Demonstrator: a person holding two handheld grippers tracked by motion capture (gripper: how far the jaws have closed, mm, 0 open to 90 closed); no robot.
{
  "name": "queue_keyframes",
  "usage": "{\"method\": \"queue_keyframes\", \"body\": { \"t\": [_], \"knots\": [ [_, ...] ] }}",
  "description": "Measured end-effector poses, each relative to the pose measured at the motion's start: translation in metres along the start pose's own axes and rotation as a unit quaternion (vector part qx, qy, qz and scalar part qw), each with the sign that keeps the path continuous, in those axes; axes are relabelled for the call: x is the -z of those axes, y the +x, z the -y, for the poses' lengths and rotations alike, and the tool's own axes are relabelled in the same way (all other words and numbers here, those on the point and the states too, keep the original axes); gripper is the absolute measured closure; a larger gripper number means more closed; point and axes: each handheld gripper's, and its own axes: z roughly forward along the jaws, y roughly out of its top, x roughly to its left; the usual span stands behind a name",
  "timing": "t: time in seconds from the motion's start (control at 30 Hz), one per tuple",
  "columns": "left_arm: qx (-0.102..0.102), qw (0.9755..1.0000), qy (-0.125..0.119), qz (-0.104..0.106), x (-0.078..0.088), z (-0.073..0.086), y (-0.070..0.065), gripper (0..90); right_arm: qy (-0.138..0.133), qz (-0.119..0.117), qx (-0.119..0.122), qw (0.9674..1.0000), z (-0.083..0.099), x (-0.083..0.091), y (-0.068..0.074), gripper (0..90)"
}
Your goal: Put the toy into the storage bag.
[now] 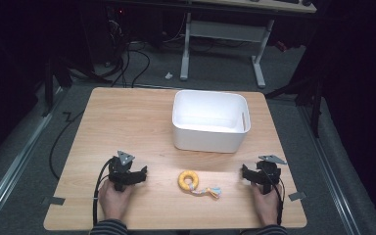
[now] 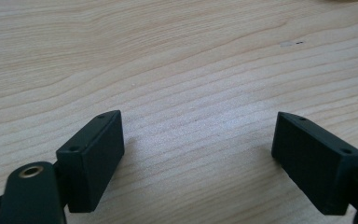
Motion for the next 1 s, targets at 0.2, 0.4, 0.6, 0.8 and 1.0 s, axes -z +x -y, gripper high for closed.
{"method": "queue_keyframes", "body": {
  "t": [0.2, 0.4, 0.6, 0.8, 1.0],
  "knots": [
    [0.0, 1.0, 0.0, 0.0, 0.0, 0.0, 0.0, 17.1, -0.001, -0.002, 0.001, 1.0, 0.0006, 0.0006, 0.0, 13.9],
    [0.0, 1.0, 0.0, 0.0, 0.0001, 0.0, 0.0, 17.1, -0.001, -0.002, 0.0, 1.0, 0.0005, 0.0005, 0.0001, 13.9],
    [0.0, 1.0, 0.0, 0.0, 0.0001, 0.0001, 0.0001, 17.1, -0.001, -0.003, 0.002, 1.0, 0.0003, 0.0003, 0.0, 14.0],
    [0.0, 1.0, 0.0, 0.0, 0.0001, 0.0, 0.0002, 17.1, 0.0, -0.005, 0.004, 1.0, -0.0003, -0.0001, 0.0005, 13.8],
    [0.0, 1.0, 0.0, 0.001, 0.0, -0.0001, 0.0005, 17.1, 0.0, -0.007, 0.009, 0.9999, 0.0001, 0.0002, 0.0012, 13.8]
  ]
}}
